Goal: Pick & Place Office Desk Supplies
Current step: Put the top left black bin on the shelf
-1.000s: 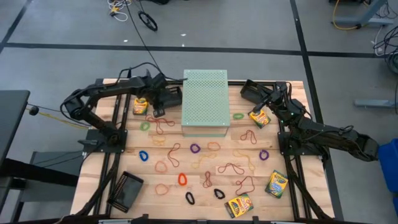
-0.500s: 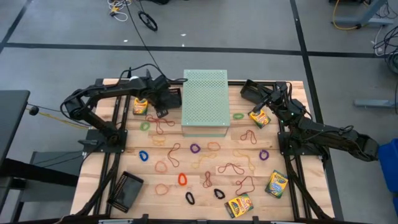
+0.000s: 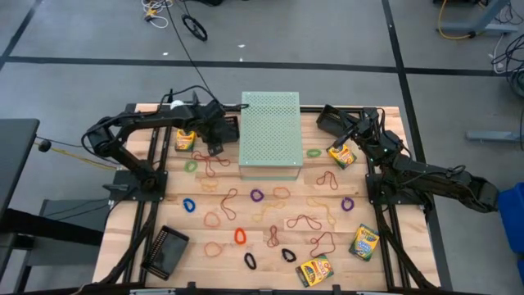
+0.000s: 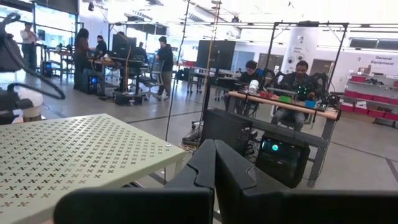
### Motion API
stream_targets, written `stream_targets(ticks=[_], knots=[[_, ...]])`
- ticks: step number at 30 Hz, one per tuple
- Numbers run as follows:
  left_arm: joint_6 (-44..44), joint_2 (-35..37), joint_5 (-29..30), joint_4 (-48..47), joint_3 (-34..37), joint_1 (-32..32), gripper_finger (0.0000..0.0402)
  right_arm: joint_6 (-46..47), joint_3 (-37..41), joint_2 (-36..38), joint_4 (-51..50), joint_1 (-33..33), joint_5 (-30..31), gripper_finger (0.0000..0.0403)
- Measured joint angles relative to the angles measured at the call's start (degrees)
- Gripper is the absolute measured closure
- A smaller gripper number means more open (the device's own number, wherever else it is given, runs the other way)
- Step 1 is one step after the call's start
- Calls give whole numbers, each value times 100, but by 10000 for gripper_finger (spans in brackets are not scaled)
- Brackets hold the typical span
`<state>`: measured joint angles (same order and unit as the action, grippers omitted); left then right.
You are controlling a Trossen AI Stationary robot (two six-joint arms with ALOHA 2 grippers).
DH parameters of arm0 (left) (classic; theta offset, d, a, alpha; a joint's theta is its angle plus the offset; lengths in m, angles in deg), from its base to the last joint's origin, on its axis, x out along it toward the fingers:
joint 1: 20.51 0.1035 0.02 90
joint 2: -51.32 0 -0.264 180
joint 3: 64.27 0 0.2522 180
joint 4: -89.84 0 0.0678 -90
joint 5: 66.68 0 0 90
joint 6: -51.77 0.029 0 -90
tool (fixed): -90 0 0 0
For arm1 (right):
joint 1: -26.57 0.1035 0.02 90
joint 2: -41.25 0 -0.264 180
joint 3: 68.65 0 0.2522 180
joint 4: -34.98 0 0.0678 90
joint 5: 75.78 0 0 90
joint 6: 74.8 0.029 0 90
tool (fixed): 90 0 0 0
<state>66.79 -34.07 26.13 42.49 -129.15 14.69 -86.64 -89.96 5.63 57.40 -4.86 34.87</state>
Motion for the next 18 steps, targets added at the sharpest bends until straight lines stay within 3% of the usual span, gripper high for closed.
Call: stream_targets(ticks=[6, 10, 15, 18], knots=[[257, 11, 503, 516, 349, -34, 211, -30, 0, 1, 3, 2, -3, 398], [310, 11, 540, 520, 386, -19, 270, -66, 0, 0, 3, 1, -4, 398], [411, 132, 530, 447, 386, -23, 376, -91, 0, -2, 3, 1, -3, 398], [453, 390, 684, 282, 371, -20, 385, -94, 0, 1, 3, 2, -3, 398]])
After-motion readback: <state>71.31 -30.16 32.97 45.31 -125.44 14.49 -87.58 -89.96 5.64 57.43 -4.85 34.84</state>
